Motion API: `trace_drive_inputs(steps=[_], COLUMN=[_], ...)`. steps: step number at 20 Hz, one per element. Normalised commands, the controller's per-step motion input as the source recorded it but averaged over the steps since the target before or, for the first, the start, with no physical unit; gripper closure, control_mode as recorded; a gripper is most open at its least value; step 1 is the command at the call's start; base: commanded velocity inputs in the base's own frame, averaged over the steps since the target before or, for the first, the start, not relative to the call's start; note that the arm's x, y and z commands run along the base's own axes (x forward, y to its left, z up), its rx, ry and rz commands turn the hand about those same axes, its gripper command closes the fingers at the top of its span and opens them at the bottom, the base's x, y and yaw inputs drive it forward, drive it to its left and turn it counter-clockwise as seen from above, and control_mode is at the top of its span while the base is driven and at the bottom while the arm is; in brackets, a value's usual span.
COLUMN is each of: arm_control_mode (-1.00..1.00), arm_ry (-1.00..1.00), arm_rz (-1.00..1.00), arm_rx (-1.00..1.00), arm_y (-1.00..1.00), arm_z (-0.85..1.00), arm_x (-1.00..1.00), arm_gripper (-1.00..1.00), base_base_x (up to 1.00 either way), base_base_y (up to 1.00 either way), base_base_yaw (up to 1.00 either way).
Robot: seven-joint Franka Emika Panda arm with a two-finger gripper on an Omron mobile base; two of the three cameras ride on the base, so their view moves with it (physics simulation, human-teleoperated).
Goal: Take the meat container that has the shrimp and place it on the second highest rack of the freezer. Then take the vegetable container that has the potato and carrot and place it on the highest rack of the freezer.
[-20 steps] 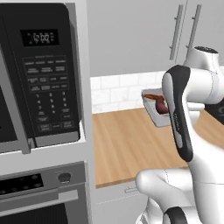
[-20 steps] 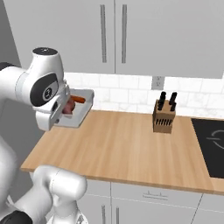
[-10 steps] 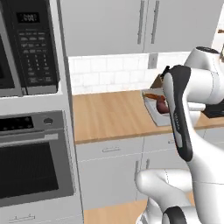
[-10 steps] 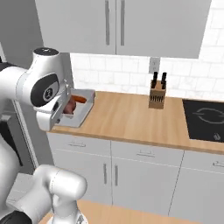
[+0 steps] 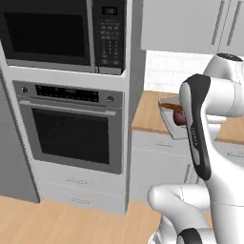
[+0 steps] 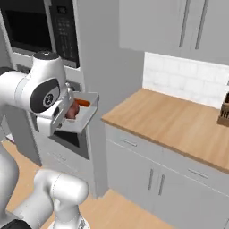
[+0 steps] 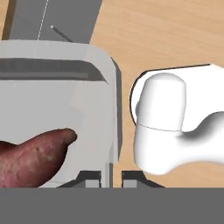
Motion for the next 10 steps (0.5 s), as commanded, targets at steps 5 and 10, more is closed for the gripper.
trace_drive_inputs(steps=[5, 10], arm_control_mode=[1.00, 1.00], arm_ry=[0.00, 0.00], arm_rz=[0.00, 0.00], arm_rx=[0.00, 0.00], arm_y=[0.00, 0.00], arm_z=[0.00, 0.00], arm_x=[0.00, 0.00], arm_gripper=[1.00, 1.00], base_base_x=[0.02, 0.59], base_base_y=[0.43, 0.77], base_base_yaw=[0.59, 0.13])
